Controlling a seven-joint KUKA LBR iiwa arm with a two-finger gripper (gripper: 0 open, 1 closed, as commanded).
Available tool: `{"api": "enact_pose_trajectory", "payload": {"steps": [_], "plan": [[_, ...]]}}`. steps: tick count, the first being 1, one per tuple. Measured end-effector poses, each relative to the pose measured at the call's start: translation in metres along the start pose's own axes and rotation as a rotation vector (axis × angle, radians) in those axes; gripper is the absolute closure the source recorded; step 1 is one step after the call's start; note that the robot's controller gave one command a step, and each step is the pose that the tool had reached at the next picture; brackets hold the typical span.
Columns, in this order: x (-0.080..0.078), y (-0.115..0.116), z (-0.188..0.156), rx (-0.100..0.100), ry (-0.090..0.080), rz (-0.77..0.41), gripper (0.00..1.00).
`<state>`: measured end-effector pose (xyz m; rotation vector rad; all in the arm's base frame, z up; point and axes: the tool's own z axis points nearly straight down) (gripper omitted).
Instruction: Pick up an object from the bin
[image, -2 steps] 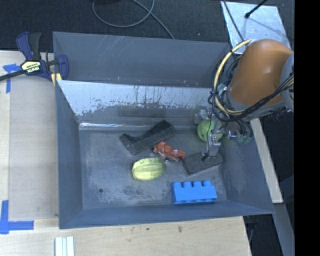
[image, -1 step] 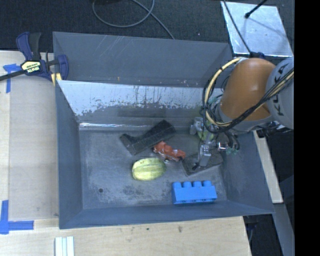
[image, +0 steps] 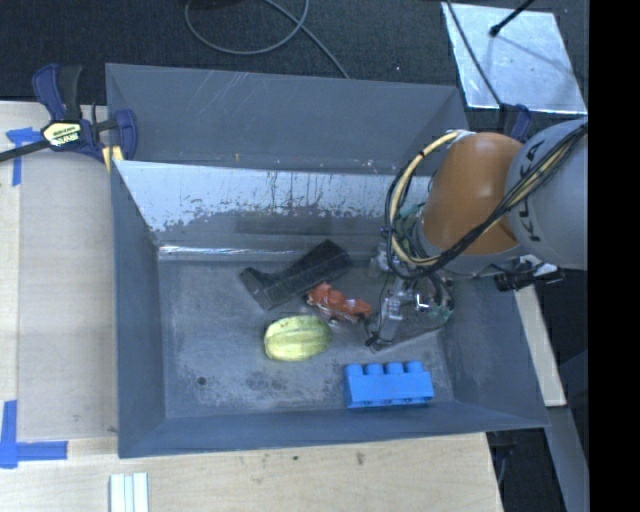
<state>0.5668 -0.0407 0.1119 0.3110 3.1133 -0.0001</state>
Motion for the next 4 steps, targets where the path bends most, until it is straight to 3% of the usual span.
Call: {"api": "enact_pose_trajectory", "payload": {"steps": [1, 2, 3, 4], "plan": [[0.027, 0.064, 0.02, 0.0, 0.001, 0.038, 1.0], [0.027, 0.064, 0.02, 0.0, 0.001, 0.038, 1.0], [0.013, 0.073, -0.117, -0.001, -0.003, -0.012, 1.0], [0.013, 0.073, -0.117, -0.001, -0.002, -0.012, 1.0]]}}
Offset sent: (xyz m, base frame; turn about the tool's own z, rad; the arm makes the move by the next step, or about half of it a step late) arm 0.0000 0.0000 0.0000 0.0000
